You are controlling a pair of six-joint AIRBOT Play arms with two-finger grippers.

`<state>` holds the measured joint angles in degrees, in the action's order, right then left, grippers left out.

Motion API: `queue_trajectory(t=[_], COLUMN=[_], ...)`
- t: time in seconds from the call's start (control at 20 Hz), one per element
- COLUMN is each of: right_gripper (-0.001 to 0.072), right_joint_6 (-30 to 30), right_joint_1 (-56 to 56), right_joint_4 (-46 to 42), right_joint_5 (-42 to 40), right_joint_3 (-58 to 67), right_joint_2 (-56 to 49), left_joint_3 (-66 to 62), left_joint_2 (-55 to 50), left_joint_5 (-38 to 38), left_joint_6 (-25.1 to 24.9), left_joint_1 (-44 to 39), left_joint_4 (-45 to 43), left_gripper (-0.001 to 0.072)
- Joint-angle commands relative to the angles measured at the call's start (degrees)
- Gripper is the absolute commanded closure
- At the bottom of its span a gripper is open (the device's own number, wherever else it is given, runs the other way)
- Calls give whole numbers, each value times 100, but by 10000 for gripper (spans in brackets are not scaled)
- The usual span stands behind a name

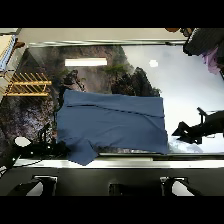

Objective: Fold the clothes and pants, and hang the long-sleeved shirts on hangers.

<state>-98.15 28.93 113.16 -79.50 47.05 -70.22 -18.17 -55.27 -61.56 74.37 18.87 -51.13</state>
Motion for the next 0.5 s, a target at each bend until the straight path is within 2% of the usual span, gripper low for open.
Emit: queue_trajectory(t=[0.0,0.45], right_gripper=[332,333], right_joint_6=[-114,-455], right_joint_1=[50,50], right_joint_4=[146,208], right_joint_5=[181,420], right_joint_3=[-695,-1410], right_joint_2=[-4,-2], left_joint_3=[-7,-7], left_joint_2=[4,4], left_joint_5=[-7,-4], left_joint_6=[-2,20], left_joint_1=[-2,-2], left_joint_4=[-7,-2], left_gripper=[690,689])
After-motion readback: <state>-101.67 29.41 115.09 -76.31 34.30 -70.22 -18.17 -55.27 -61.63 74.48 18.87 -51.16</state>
